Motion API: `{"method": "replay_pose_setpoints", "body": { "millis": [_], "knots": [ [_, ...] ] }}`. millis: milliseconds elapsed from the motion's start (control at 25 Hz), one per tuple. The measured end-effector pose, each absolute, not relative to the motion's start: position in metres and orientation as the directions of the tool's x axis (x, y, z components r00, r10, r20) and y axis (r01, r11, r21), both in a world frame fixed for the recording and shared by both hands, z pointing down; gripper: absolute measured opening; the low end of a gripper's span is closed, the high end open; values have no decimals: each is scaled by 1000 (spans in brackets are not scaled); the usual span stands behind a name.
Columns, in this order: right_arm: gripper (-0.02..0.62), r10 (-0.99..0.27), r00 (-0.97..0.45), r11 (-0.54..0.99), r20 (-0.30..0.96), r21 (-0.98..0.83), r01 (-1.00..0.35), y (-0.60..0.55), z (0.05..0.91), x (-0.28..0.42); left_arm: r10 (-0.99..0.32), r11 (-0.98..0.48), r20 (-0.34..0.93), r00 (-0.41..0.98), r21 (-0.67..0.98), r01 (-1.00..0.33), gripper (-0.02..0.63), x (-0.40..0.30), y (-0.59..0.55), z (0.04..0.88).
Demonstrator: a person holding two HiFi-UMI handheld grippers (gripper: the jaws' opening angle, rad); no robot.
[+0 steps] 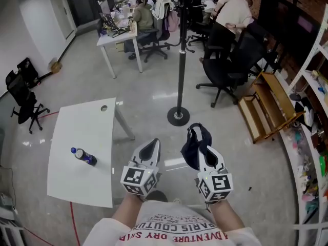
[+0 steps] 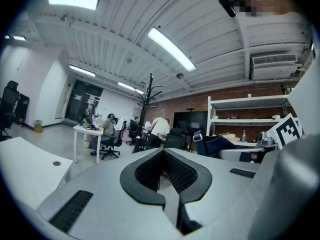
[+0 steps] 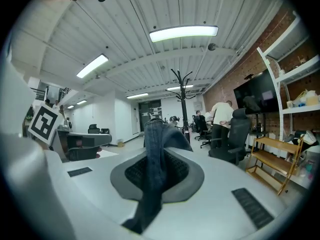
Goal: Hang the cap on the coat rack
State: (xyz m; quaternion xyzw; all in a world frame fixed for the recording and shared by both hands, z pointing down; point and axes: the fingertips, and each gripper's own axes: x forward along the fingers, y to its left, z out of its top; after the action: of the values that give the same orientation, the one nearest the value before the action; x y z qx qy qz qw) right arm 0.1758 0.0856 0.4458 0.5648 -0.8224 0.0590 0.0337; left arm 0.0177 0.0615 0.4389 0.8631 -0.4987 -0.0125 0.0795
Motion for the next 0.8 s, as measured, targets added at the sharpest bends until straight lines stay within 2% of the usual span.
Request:
{"method": "replay_pose_setpoints", "body": {
  "millis": [360, 800],
  "knots": [
    [26, -934, -329, 320, 141, -85, -944, -26, 464, 170, -857, -496, 67, 511, 163, -853, 6, 1, -54, 459],
    [26, -968, -229, 220, 102, -91, -971, -217, 429, 121, -809, -579, 15, 588, 157, -800, 5, -50, -262, 422]
  ]
}}
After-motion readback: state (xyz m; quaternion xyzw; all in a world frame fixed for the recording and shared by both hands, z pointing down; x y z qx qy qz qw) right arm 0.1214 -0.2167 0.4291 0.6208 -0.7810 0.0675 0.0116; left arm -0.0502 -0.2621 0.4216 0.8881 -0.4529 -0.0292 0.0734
